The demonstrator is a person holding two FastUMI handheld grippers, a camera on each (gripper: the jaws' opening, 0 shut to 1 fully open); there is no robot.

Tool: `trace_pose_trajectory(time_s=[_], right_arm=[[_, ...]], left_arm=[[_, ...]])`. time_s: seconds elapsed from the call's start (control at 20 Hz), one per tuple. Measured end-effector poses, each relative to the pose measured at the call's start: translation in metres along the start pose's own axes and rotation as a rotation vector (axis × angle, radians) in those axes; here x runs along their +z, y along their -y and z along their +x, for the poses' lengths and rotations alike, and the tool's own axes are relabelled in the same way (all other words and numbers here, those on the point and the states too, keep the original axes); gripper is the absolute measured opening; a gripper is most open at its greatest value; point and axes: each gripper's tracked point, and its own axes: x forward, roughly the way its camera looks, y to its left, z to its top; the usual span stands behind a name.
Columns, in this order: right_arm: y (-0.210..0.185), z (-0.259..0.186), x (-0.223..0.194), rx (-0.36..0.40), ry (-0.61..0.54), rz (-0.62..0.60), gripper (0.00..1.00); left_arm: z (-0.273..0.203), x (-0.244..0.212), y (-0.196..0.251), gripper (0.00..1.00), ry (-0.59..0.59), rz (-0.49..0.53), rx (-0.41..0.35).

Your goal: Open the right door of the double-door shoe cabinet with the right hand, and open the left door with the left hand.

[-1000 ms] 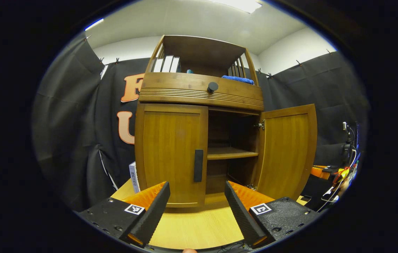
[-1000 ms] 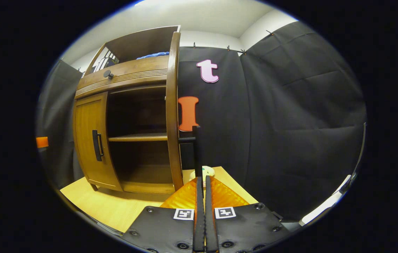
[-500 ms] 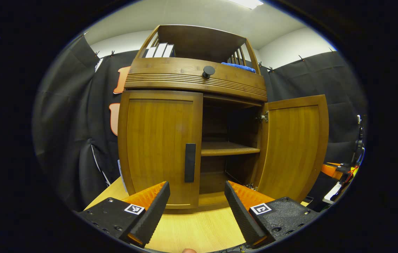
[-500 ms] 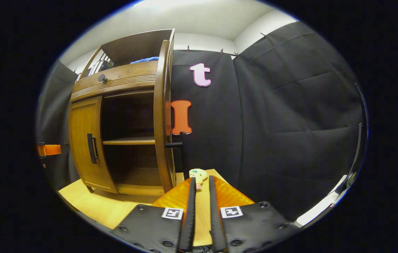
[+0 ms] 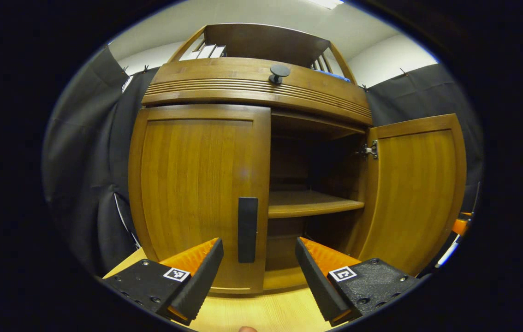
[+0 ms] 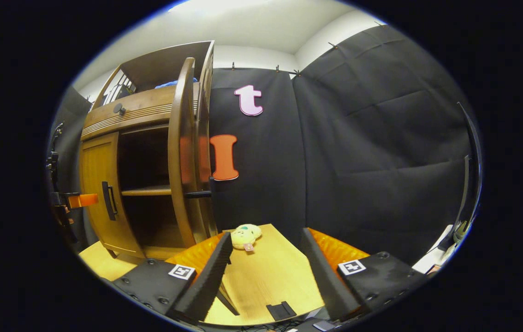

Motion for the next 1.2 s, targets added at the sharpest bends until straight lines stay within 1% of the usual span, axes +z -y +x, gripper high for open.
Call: trace_pose_trajectory(time_s=[0.05,0.1,0.2,0.25,0.3,0.35,0.5,0.65,0.75,0.8,0.85,0.95,1.0,1.05,1.1,1.2], right_arm=[[0.002,0.0,0.001,-0.009,0.004,-0.001,0.92],[0.005,0.001,0.002,-0.016,0.009,-0.003,0.92],[0.009,0.0,0.003,-0.027,0.022,-0.007,0.92],[0.008,0.001,0.004,-0.03,0.028,-0.009,0.92],[0.009,0.002,0.005,-0.034,0.031,-0.013,0.92],[0.009,0.004,0.006,-0.038,0.032,-0.018,0.99],[0.006,0.008,0.003,-0.034,0.026,-0.021,1.0],[0.002,0.007,0.0,-0.028,0.023,-0.021,0.99],[0.0,0.006,-0.002,-0.027,0.023,-0.025,0.99],[-0.001,0.005,-0.001,-0.026,0.024,-0.027,0.99],[-0.001,0.005,0.0,-0.027,0.025,-0.029,0.99],[-0.002,0.004,0.0,-0.028,0.029,-0.031,0.99],[-0.002,0.002,0.002,-0.03,0.031,-0.033,0.99],[-0.003,0.001,0.002,-0.031,0.031,-0.034,0.99],[-0.004,0.0,0.001,-0.03,0.032,-0.035,0.99],[-0.005,-0.002,0.0,-0.029,0.033,-0.04,0.99]], left_arm=[[0.01,-0.001,-0.004,0.95,0.001,0.005,0.015],[0.019,-0.002,-0.01,0.92,0.002,0.009,0.032],[0.037,-0.009,-0.018,0.92,-0.001,0.014,0.061],[0.045,-0.012,-0.019,0.95,-0.004,0.016,0.06],[0.052,-0.014,-0.02,0.92,-0.008,0.02,0.057],[0.059,-0.015,-0.021,0.92,-0.013,0.023,0.059],[0.072,-0.021,-0.02,0.9,-0.028,0.019,0.051],[0.077,-0.026,-0.023,0.89,-0.033,0.009,0.062],[0.081,-0.03,-0.029,0.77,-0.04,0.009,0.08],[0.082,-0.031,-0.031,0.72,-0.043,0.01,0.08],[0.083,-0.032,-0.027,0.69,-0.041,0.001,0.062],[0.083,-0.03,-0.021,0.58,-0.029,-0.028,0.025],[0.084,-0.029,-0.016,0.51,-0.024,-0.042,-0.001],[0.084,-0.03,-0.015,0.43,-0.022,-0.041,-0.003],[0.083,-0.031,-0.016,0.36,-0.025,-0.021,-0.009],[0.083,-0.032,-0.016,0.33,-0.036,0.038,-0.013]])
